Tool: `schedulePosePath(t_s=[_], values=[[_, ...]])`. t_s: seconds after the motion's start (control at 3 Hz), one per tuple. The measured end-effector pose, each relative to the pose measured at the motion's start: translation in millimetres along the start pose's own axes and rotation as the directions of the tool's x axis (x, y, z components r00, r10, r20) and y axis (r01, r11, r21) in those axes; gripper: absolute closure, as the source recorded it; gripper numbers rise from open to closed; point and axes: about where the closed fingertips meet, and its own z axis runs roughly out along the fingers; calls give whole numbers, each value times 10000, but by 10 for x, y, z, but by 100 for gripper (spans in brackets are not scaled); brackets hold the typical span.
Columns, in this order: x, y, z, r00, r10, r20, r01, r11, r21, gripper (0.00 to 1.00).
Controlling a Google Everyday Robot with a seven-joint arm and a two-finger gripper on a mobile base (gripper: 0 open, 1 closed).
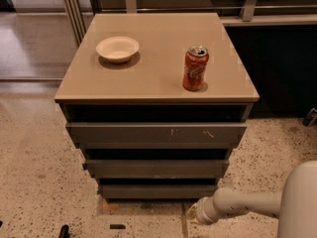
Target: Open bottom drawer
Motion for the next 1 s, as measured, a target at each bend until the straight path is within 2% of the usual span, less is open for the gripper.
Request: schedulePosePath(t_s=[0.67,1.0], values=[[129,-88,25,9981,-601,121,584,9925,1078,8],[141,-199,107,9967,-708,401,649,9890,1333,0]])
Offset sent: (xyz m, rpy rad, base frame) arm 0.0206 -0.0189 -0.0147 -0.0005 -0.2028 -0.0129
